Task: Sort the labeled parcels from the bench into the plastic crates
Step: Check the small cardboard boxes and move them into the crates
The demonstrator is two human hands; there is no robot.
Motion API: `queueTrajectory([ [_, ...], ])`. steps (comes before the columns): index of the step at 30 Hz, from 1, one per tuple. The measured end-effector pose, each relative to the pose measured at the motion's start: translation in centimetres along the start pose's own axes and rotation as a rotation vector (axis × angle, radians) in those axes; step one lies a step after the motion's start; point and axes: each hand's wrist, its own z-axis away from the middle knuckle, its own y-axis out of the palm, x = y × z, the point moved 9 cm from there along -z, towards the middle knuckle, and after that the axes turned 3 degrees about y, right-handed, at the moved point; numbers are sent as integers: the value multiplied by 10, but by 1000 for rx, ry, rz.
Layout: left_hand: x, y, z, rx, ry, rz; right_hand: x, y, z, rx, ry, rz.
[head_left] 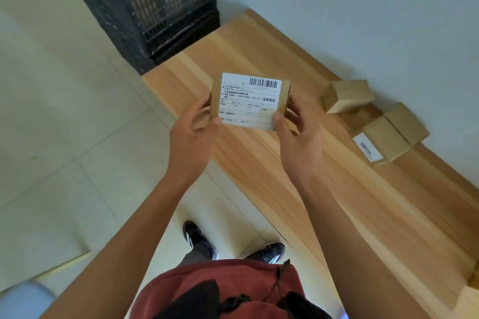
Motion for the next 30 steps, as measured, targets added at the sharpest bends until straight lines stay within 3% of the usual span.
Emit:
queueTrajectory([
  [8,20,-168,-37,-204,38,-36,64,172,4,192,-72,-7],
  [14,26,-259,-57,-338,41,-15,104,262,5,288,-120,-33],
  [21,47,-316,-102,-422,0,-15,121,346,-31,389,-102,-91],
  [30,60,-351,-225,-438,-35,-92,128,440,-139,446,-81,-96],
])
